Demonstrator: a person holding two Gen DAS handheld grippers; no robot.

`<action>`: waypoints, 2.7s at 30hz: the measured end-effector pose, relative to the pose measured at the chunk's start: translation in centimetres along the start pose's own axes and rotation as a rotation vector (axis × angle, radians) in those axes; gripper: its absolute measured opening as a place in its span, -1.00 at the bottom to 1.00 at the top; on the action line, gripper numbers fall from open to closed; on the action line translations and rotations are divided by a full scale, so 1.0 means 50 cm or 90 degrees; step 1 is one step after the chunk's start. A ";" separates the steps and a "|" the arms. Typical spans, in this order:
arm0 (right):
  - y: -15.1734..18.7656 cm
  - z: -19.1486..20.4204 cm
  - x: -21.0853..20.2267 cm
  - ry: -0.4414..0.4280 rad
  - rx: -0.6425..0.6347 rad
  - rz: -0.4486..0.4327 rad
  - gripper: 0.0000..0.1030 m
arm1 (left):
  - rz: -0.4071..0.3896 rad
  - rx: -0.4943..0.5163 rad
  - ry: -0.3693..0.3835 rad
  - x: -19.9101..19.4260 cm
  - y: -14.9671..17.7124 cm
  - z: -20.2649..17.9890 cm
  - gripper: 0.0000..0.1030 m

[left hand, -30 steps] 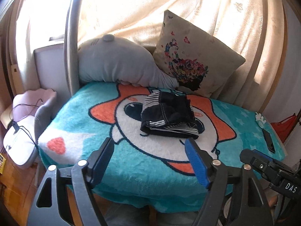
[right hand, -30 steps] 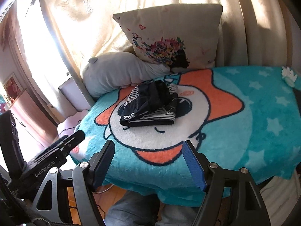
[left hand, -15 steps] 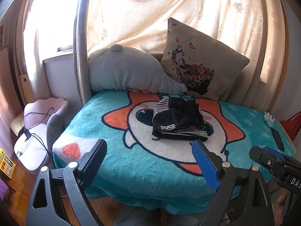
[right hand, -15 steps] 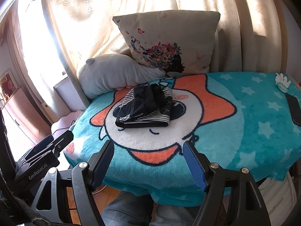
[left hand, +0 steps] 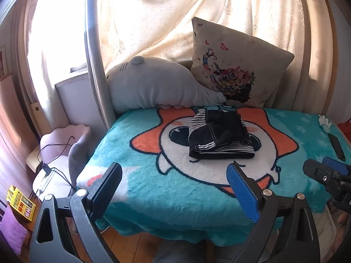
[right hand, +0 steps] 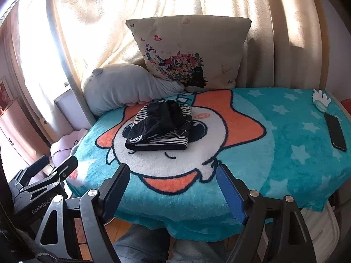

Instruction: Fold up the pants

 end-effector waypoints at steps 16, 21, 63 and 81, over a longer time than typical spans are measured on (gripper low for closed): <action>0.005 0.016 -0.009 0.008 -0.012 -0.013 0.68 | 0.011 -0.008 0.022 0.001 0.002 0.011 0.86; 0.005 0.015 0.004 0.008 -0.012 -0.007 0.68 | 0.031 -0.016 0.071 0.056 0.002 0.017 0.91; -0.044 -0.017 0.125 -0.011 -0.008 0.058 0.68 | 0.094 -0.016 0.105 0.173 -0.018 0.000 0.91; -0.048 -0.018 0.131 -0.003 -0.012 0.054 0.68 | 0.080 -0.025 0.112 0.163 -0.032 -0.001 0.91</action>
Point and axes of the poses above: each gripper's, at about its wrist camera, not at the fingertips, and x roughly the way its jaws point, z to its left, y to its underside, the point moved 2 cm from there along x, roughly the way its jaws point, and after that the axes turned 14 degrees about z, right-handed, at the moved point
